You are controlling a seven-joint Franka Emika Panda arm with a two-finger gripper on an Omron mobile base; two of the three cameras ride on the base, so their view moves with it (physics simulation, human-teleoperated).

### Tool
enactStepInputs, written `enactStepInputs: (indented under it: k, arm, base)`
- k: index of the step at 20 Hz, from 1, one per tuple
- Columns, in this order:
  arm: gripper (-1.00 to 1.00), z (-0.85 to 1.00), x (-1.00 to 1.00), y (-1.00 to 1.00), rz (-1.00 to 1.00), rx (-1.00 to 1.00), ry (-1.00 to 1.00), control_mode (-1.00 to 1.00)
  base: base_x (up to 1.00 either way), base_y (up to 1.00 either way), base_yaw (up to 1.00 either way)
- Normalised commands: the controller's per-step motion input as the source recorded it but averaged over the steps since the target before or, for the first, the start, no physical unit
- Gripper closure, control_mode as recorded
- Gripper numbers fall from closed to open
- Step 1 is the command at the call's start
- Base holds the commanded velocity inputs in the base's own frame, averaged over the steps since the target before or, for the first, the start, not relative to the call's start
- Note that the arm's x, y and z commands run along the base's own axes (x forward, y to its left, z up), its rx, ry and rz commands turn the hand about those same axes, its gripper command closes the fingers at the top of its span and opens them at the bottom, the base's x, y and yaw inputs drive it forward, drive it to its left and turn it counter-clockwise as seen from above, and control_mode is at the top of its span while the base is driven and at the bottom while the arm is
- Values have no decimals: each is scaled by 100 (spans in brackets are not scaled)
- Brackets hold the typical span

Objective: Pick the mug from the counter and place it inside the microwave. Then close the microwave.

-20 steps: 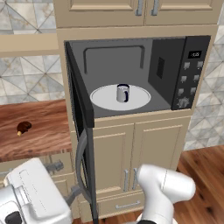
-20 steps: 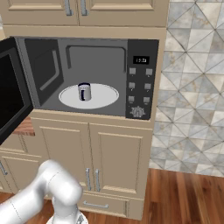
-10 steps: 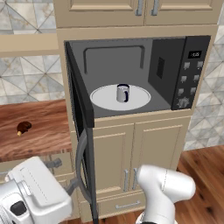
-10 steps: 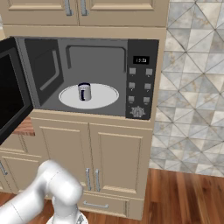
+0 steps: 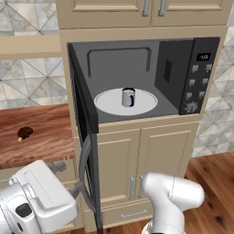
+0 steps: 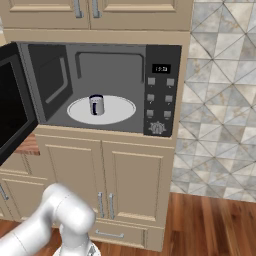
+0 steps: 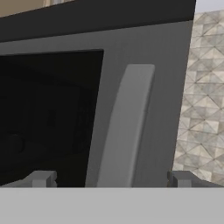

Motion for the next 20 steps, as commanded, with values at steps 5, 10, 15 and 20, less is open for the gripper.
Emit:
enactStepInputs:
  k: [5, 10, 15, 20]
  arm:
    - [-100, 3, 0, -20, 0, 0, 0, -100]
    - [-100, 3, 0, -22, 0, 0, 1, -100]
    - [-100, 0, 0, -28, 0, 0, 2, -100]
    - [-100, 0, 0, -33, 0, 0, 5, -100]
  base:
    - [0, 0, 0]
    - [0, 0, 0]
    - [0, 0, 0]
    - [0, 0, 0]
